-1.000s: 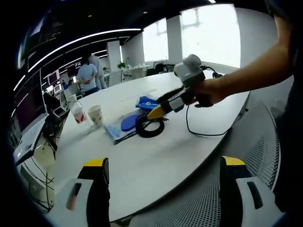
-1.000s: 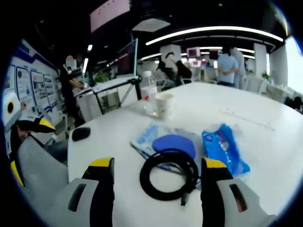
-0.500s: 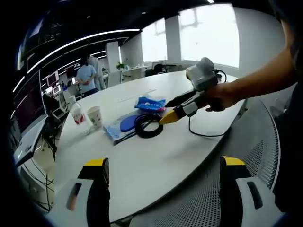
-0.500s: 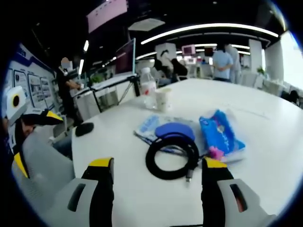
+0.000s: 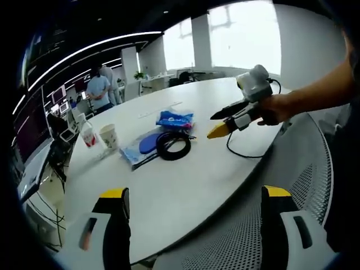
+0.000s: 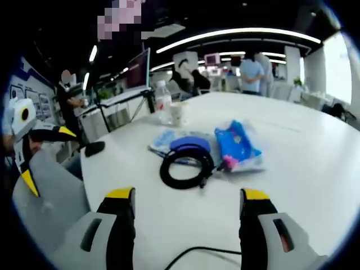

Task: Arrange the tabletop items into an orderly group along one side of the table until the central work area is clear of visible clutter.

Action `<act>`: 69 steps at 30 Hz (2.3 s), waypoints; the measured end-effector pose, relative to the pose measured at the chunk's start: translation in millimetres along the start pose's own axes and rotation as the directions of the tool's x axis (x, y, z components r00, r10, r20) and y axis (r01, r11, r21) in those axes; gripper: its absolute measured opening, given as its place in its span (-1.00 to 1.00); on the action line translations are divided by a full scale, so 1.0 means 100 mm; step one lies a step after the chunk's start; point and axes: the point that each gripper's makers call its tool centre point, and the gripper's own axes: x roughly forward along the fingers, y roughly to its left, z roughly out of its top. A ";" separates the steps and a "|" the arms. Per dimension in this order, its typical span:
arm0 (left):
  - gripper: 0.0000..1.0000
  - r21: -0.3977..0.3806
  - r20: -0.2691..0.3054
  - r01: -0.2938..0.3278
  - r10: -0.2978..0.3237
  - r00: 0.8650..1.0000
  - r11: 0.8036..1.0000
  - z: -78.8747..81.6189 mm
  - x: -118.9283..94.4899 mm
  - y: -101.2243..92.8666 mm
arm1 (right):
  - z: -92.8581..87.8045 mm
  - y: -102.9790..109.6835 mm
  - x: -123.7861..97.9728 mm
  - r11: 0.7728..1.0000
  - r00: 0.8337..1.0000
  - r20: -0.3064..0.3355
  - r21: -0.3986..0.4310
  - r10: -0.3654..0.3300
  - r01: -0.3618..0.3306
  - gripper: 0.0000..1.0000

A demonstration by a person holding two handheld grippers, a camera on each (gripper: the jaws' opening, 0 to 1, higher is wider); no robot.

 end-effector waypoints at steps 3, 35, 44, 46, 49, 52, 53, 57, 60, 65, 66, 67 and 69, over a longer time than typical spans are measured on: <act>0.95 0.003 -0.038 -0.036 0.036 0.999 0.999 -0.05 0.02 0.05 | -0.05 -0.02 -0.08 1.000 1.000 -0.001 -0.007 0.001 -0.001 0.47; 0.98 -0.106 -0.034 -0.004 0.000 0.999 0.994 0.20 0.22 0.23 | 0.11 -0.13 -0.58 0.997 0.993 0.092 0.008 -0.072 0.071 0.60; 0.98 -0.142 -0.031 0.004 -0.008 0.999 0.990 0.24 0.36 0.30 | 0.12 -0.14 -0.60 0.997 0.992 0.104 0.023 -0.073 0.071 0.64; 0.98 -0.140 -0.032 0.009 -0.014 0.999 0.990 0.24 0.39 0.30 | 0.12 -0.17 -0.60 0.997 0.992 0.104 0.031 -0.078 0.075 0.64; 0.98 -0.135 -0.039 0.015 -0.021 0.999 0.991 0.24 0.42 0.29 | 0.15 -0.19 -0.62 0.996 0.989 0.126 0.054 -0.082 0.075 0.66; 0.98 -0.139 -0.040 0.021 -0.027 0.999 0.990 0.25 0.46 0.29 | 0.14 -0.19 -0.61 0.996 0.989 0.122 0.054 -0.083 0.077 0.66; 0.98 -0.140 -0.040 0.022 -0.028 0.999 0.990 0.25 0.48 0.30 | 0.14 -0.19 -0.61 0.996 0.989 0.121 0.055 -0.080 0.074 0.66; 0.98 -0.137 -0.046 0.027 -0.034 0.998 0.990 0.26 0.53 0.31 | 0.14 -0.18 -0.59 0.996 0.990 0.121 0.054 -0.073 0.067 0.67; 0.98 -0.138 -0.043 0.033 -0.039 0.998 0.990 0.28 0.57 0.30 | 0.14 -0.19 -0.59 0.996 0.989 0.124 0.059 -0.075 0.068 0.68; 0.98 -0.133 -0.052 0.048 -0.056 0.997 0.990 0.29 0.68 0.30 | 0.06 -0.26 -0.59 0.992 0.990 0.099 0.086 -0.099 0.091 0.70; 0.98 -0.134 -0.052 0.051 -0.059 0.997 0.990 0.30 0.70 0.30 | 0.07 -0.28 -0.60 0.991 0.989 0.107 0.088 -0.107 0.097 0.71; 0.98 -0.134 -0.052 0.054 -0.061 0.997 0.989 0.31 0.72 0.31 | 0.07 -0.29 -0.61 0.991 0.988 0.108 0.091 -0.110 0.100 0.71; 0.98 -0.134 -0.049 0.059 -0.066 0.997 0.989 0.34 0.76 0.31 | 0.07 -0.33 -0.62 0.988 0.986 0.114 0.114 -0.120 0.107 0.72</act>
